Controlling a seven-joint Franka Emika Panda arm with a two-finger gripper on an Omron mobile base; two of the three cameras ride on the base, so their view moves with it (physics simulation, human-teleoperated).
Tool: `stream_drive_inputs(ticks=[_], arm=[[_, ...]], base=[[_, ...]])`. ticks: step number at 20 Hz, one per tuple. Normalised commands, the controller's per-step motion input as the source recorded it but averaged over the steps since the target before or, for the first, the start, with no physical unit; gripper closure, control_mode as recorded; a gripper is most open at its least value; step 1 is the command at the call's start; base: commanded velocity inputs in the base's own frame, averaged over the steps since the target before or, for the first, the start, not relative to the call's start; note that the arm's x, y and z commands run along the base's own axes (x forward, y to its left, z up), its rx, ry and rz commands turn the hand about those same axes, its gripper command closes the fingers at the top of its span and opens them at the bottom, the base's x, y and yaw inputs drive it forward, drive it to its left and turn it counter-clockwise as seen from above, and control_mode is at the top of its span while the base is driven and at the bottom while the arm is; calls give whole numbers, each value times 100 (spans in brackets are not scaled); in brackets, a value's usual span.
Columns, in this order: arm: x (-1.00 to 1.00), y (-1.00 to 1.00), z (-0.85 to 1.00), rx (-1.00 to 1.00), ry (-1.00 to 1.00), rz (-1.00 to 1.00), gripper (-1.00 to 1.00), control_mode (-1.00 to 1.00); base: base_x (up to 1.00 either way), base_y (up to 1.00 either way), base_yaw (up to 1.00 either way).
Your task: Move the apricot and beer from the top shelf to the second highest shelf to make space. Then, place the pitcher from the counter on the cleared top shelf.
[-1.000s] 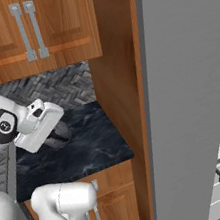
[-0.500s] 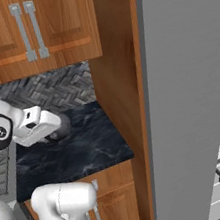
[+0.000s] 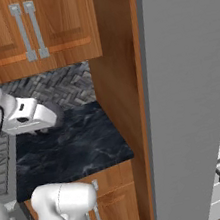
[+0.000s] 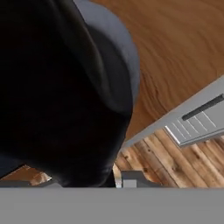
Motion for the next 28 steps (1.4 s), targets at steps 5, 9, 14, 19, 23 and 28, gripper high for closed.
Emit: stream_drive_inputs(ticks=[5, 9, 14, 19, 23, 28], arm=[[-29, -1, 0, 0, -47, 8, 100, -100], [-27, -30, -1, 3, -43, 20, 100, -100], [-11, -46, 19, 9, -10, 24, 100, -100], [0, -23, 11, 4, 3, 20, 100, -100], [32, 9, 0, 0, 14, 4, 100, -100], [25, 7, 0, 0, 5, -1, 100, -100]], base=[[0, 0, 0], [0, 0, 0], [0, 0, 0], [0, 0, 0], [0, 0, 0], [0, 0, 0]])
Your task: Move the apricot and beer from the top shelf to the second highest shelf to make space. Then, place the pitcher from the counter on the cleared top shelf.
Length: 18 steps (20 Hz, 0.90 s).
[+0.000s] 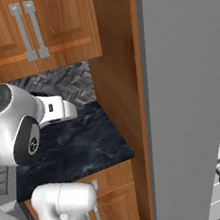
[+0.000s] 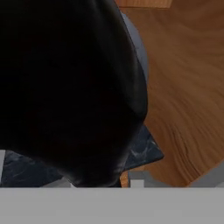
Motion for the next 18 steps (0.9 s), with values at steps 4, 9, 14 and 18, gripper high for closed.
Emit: stream_drive_inputs(ticks=[4, 9, 14, 18], arm=[[2, 1, 0, 0, 0, -1, 100, -100], [0, 0, 0, 0, 0, 0, 100, 100], [0, 0, 0, 0, 0, 0, 100, 100], [0, 0, 0, 0, 0, 0, 100, 100]], base=[[0, 0, 0], [-3, 0, -1], [-69, -7, -9], [-81, -57, -17]])
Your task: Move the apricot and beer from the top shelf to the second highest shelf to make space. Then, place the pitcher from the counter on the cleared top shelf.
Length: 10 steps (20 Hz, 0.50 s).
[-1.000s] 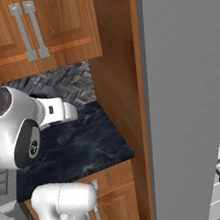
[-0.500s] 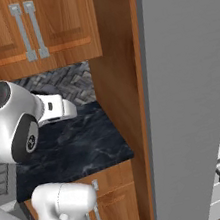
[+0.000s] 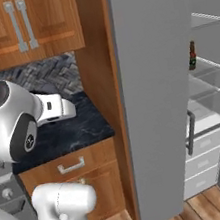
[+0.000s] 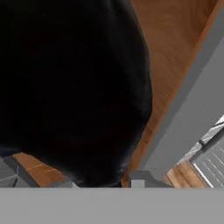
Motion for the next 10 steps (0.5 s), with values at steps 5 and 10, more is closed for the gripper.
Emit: stream_drive_inputs(ticks=[5, 10], arm=[[0, 0, 0, 0, 0, 0, 100, 100], [0, 0, 0, 0, 0, 0, 100, 100]], base=[[-31, -93, -24], [1, -100, -14]])
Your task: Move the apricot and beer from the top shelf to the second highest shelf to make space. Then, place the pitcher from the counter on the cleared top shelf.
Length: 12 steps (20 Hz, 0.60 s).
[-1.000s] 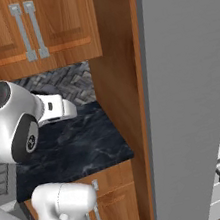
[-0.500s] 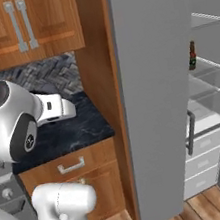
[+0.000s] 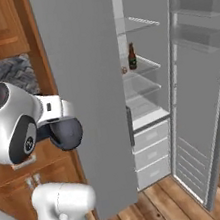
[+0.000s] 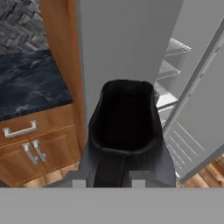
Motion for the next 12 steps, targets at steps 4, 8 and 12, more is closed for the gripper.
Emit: stream_drive_inputs(ticks=[4, 8, 12], arm=[[0, 0, 0, 0, 0, 0, 100, 100], [0, 0, 0, 0, 0, 0, 100, 100], [0, 0, 0, 0, 0, 0, 100, 100]], base=[[24, -98, 1], [31, -95, 15], [38, -87, 24]])
